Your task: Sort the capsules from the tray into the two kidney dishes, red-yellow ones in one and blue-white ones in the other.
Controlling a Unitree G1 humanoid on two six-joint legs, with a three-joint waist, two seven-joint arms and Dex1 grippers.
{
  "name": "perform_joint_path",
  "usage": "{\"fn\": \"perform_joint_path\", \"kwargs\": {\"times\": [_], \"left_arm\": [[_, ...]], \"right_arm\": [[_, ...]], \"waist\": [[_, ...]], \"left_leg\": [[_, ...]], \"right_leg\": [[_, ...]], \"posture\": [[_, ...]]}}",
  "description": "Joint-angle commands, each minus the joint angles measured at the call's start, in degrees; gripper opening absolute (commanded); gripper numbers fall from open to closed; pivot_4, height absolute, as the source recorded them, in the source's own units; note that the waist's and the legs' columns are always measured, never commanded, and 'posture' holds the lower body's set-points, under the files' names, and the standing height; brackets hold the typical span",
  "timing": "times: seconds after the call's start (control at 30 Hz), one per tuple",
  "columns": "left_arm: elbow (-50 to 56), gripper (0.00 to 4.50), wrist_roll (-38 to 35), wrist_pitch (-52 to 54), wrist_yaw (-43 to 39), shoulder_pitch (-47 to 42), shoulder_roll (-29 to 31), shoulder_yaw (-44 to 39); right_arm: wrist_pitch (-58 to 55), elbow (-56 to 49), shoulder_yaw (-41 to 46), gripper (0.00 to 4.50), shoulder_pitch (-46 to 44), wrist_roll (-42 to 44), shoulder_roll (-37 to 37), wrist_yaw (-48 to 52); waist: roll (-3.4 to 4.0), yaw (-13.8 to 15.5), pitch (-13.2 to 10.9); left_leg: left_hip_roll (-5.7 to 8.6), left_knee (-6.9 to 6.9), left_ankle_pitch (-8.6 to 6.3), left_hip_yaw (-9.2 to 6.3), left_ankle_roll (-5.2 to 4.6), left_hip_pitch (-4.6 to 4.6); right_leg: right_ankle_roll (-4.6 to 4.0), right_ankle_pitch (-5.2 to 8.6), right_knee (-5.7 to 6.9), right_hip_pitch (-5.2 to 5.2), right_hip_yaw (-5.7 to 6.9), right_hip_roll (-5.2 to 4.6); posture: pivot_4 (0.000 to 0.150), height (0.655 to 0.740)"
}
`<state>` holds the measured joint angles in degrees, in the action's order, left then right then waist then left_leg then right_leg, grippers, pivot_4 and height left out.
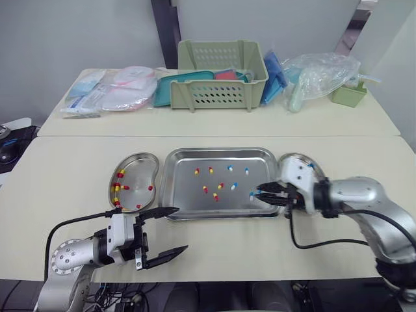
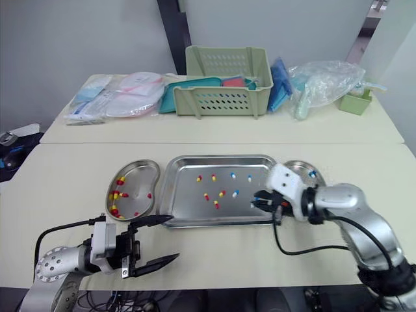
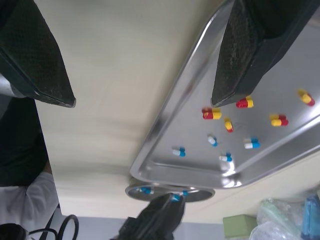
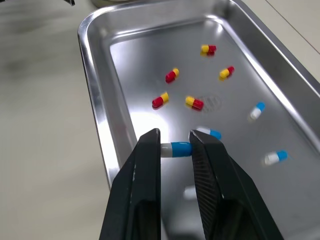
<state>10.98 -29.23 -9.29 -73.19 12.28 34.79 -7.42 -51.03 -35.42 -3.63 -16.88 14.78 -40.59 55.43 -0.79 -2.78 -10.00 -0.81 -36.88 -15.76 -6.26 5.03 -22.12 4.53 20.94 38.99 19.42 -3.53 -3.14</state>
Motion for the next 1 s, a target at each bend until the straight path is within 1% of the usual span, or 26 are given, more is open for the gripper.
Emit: {"fn": "perform_joint_path", "kwargs": {"times": [0.03,0.17,0.3,0.4,0.53,0.6,0.67,0.83,1.0], "left_arm": [[1.32,4.5,-1.7,0.1,-0.21,-0.29,-0.14,0.35],[1.48,4.5,-2.12,0.1,-0.79,-0.67,-0.31,1.08],[1.2,4.5,-1.96,-0.26,-0.87,-1.06,-0.41,1.52],[1.06,4.5,-1.81,-0.34,-0.9,-1.43,-0.54,2.05],[1.09,4.5,-1.66,-0.08,-0.59,-2.09,-0.61,2.77],[1.15,4.5,-1.67,-0.01,-0.52,-2.24,-0.57,2.94],[1.18,4.5,-1.65,0.08,-0.42,-2.24,-0.53,2.92],[1.65,4.5,-1.72,0.74,0.66,-1.67,-0.27,2.37],[2.73,4.5,-1.32,1.8,3.36,-0.37,0.09,0.92]], "right_arm": [[-1.18,-3.33,10.05,0.59,4.88,2.72,-2.69,-1.59],[0.85,-1.85,15.79,0.59,10.6,3.46,-4.71,-2.79],[3.18,0.42,19.21,0.59,14.64,3.04,-6.44,-3.51],[3.45,2.39,20.73,0.59,16.24,3.35,-6.53,-4.68],[3.34,4.57,20.66,0.59,16.19,3.84,-5.91,-6.54],[4.26,5.5,20.44,1.3,16.12,3.7,-5.87,-7.46],[5.59,6.44,20.42,1.71,15.87,3.29,-5.81,-8.65],[6.81,6.95,21.69,3.14,15.83,4.74,-5.95,-9.85],[8.01,6.96,23.37,3.14,17.19,5.79,-6.34,-9.73]], "waist": [[-0.02,0.17,-0.01],[-0.02,0.29,-0.02],[-0.03,0.47,-0.03],[-0.04,0.55,-0.03],[-0.04,0.59,-0.05],[-0.05,0.65,-0.05],[-0.05,0.68,-0.05],[-0.05,0.7,-0.06],[-0.05,0.78,-0.06]], "left_leg": [[0.0,0.0,0.0,0.0,0.0,0.0],[0.0,-0.01,0.0,0.02,0.0,0.06],[0.0,-0.02,0.0,0.04,0.0,0.06],[0.0,-0.02,0.0,0.04,0.0,0.07],[0.0,-0.02,0.0,0.05,0.0,0.09],[0.0,-0.03,0.0,0.05,0.0,0.09],[0.0,-0.02,0.0,0.05,0.0,0.09],[0.0,-0.03,0.0,0.05,0.0,0.09],[0.0,-0.03,0.0,0.06,0.0,0.09]], "right_leg": [[0.0,0.0,-0.03,-0.03,0.0,0.0],[0.0,0.0,-0.01,-0.07,-0.01,0.01],[0.0,0.0,-0.03,-0.09,-0.02,0.0],[0.0,0.0,-0.03,-0.11,-0.01,0.0],[0.0,0.0,-0.03,-0.13,-0.02,0.01],[0.0,0.0,-0.03,-0.13,-0.02,0.0],[0.0,0.0,-0.03,-0.13,-0.02,0.0],[0.0,0.0,-0.03,-0.13,-0.03,0.0],[0.0,0.0,-0.03,-0.13,-0.03,0.0]], "posture": [[0.15,0.74],[0.15,0.74],[0.15,0.74],[0.15,0.74],[0.15,0.74],[0.15,0.74],[0.15,0.74],[0.15,0.74],[0.15,0.74]]}}
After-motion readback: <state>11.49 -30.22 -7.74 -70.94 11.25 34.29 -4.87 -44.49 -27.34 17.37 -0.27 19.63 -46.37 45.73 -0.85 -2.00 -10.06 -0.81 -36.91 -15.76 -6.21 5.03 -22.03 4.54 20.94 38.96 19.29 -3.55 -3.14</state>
